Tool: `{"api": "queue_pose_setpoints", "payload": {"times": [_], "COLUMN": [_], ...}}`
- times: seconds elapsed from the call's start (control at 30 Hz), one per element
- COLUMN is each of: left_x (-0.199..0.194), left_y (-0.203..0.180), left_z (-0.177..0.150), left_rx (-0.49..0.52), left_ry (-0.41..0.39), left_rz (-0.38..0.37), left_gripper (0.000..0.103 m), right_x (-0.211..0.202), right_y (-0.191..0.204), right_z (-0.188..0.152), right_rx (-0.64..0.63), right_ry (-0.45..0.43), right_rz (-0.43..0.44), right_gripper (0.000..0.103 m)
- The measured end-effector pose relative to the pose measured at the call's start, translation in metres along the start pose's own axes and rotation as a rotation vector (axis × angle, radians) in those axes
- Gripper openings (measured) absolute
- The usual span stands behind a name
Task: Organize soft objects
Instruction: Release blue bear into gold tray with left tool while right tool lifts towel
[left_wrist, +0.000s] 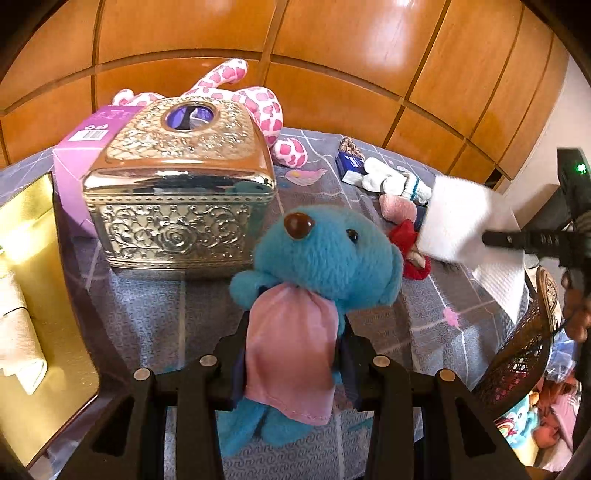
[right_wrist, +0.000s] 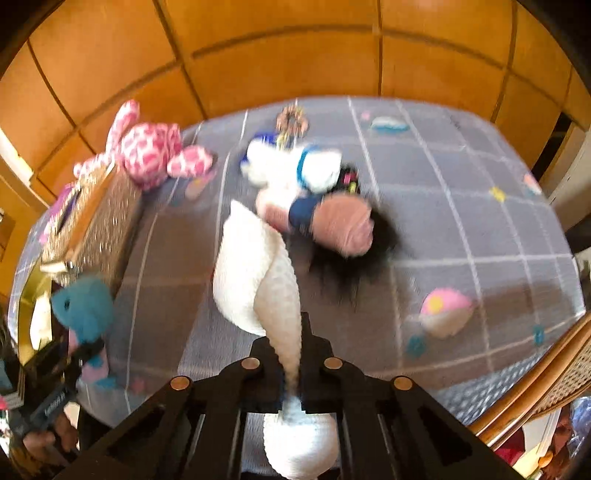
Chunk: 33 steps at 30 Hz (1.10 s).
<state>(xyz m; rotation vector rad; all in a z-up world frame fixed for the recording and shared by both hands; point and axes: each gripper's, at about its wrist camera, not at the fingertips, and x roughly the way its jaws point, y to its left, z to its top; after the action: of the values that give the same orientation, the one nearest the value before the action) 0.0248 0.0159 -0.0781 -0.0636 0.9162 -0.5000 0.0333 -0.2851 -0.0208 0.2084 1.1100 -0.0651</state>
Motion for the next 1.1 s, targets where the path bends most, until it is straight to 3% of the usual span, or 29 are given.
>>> {"api": "queue_pose_setpoints", "payload": {"times": [0.33,0.57,0.87,1.1], "left_x": [-0.022,-0.061,-0.113,-0.139], "left_y": [0.02,0.053,0.13,0.184], "left_z": [-0.002,-0.001,-0.006,-0.025], "left_rx": [-0.058,-0.143,-0.325,-0.45], "left_ry": [-0.033,-0.094,-0.17,-0.168], "left_rz": [0.019,0.059,0.208,0.367], "left_gripper": [0.041,0.041,0.041,0.042], "right_x": [0.006,0.018,0.012,0.005], "right_y": [0.036,0.074,0.162,0.232], "right_z": [0.032,0.065,0.102,0.118], "right_rx": [-0.1,-0.148,-0.283,-0.375], "right_ry": [-0.093,-0.134,-0.217,-0.254], "right_rz": [0.02,0.054,0.172,0.264], "right_gripper": [0.003,0.003,0.003,0.003]}}
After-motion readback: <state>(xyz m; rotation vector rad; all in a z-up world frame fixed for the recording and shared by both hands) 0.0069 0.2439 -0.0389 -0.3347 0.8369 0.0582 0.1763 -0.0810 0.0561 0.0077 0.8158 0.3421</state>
